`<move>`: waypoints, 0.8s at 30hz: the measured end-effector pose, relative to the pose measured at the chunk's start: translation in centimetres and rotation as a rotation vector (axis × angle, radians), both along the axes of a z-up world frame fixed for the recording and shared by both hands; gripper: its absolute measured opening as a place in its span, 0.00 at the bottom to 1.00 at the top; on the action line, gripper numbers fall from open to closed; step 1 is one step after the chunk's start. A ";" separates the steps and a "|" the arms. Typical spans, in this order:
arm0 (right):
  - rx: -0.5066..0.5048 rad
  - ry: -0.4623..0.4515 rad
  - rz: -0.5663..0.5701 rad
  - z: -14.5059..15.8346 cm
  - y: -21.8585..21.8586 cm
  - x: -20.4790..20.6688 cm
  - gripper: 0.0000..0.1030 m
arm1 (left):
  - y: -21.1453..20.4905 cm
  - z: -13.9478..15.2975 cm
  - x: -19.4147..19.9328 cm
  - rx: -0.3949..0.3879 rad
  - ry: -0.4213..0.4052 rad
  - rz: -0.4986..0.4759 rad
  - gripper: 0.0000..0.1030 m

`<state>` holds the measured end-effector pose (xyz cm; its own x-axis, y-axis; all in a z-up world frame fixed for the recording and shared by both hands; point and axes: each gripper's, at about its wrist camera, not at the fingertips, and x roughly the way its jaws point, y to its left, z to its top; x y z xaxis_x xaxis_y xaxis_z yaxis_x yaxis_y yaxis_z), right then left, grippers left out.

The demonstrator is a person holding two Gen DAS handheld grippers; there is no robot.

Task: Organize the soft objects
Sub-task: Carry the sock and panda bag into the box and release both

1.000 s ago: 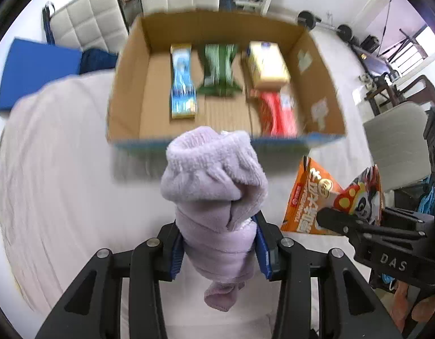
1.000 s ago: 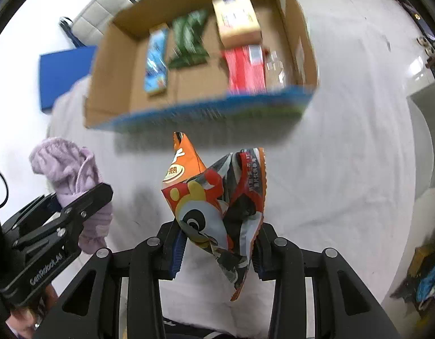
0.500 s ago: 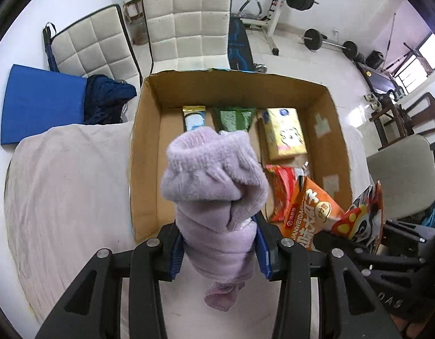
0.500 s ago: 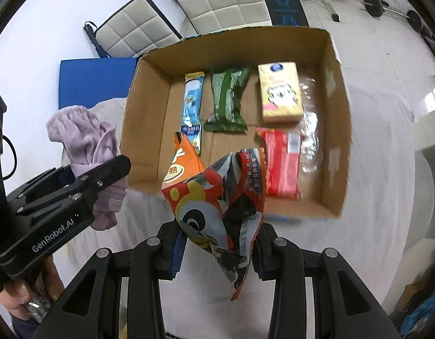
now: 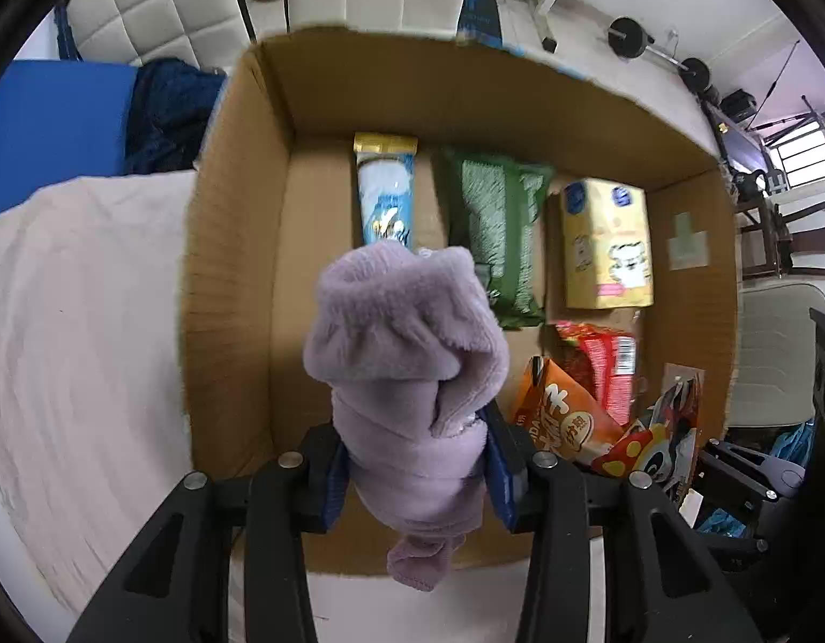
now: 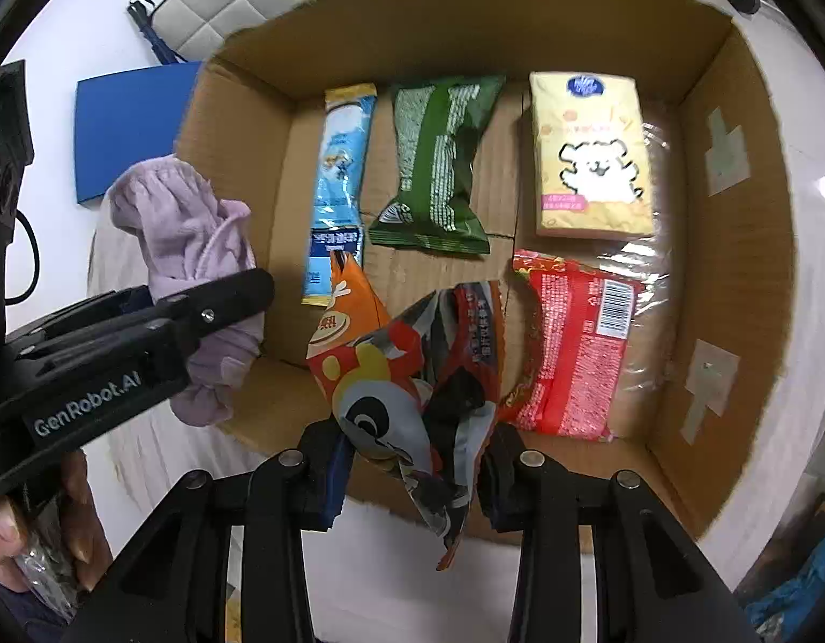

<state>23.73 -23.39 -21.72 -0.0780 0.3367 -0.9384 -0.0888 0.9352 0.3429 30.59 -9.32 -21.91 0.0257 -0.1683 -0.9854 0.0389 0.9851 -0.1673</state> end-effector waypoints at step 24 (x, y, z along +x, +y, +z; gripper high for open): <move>-0.093 0.034 0.037 -3.2 -0.4 0.2 0.71 | 0.3 -1.5 -0.6 0.080 0.009 0.019 0.47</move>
